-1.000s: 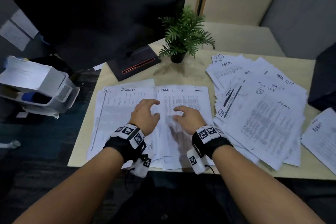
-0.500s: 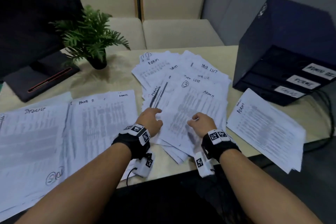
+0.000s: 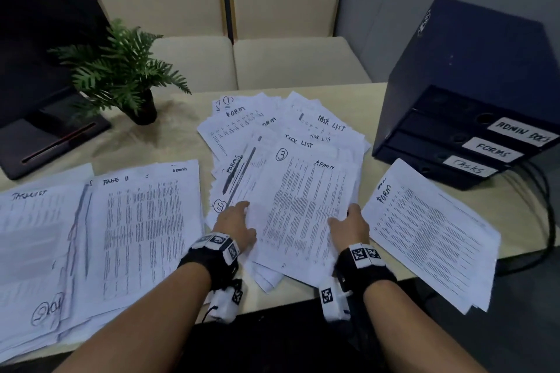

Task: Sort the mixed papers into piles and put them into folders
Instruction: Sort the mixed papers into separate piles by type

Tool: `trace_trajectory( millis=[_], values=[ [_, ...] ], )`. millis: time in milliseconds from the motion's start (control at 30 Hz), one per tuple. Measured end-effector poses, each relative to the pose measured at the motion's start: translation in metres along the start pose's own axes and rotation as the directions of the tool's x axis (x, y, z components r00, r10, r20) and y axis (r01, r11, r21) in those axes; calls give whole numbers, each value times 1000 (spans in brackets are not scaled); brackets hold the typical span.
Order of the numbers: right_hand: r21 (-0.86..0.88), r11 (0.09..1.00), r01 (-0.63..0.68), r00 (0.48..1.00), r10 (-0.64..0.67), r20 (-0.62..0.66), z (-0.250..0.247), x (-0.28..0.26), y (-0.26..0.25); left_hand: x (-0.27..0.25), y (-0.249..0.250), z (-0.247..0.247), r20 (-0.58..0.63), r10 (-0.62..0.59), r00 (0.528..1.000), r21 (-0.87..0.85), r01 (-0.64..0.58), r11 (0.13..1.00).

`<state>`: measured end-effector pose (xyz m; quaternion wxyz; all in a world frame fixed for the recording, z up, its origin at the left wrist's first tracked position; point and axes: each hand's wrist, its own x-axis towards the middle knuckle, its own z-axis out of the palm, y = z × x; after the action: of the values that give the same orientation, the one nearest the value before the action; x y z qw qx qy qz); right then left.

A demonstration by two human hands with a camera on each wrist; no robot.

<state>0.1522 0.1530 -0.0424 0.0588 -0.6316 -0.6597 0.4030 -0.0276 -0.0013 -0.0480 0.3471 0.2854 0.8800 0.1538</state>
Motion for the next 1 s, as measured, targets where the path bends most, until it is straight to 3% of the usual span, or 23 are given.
trace_trajectory(
  millis=[133,233,333,500,700,767,900,1000],
  values=[
    [203,969,140,987,-153,52,-14,1,2,5,-1,-8,-30,-128,991,-66,126,990],
    [348,920,180,972,-220,78,-25,-3,1,5,1,-15,-14,-72,997,-221,67,973],
    [361,914,185,966,-236,101,-25,-2,0,-1,-4,-18,-30,-10,999,-259,2,966],
    [324,929,178,964,-232,133,-15,4,5,-8,-10,-17,32,-33,999,-420,44,907],
    [165,982,88,987,-108,116,-10,17,12,-4,-24,-18,9,-109,994,-400,104,911],
    [108,994,27,999,-30,34,-15,23,14,-3,-26,-18,-8,-130,991,-376,117,919],
    [279,960,-31,972,94,-216,-36,31,21,-5,-29,-19,-56,-167,984,-289,144,947],
    [373,927,-29,961,128,-244,-48,28,22,-6,-30,-19,-60,-174,983,-278,151,949]
  ],
)
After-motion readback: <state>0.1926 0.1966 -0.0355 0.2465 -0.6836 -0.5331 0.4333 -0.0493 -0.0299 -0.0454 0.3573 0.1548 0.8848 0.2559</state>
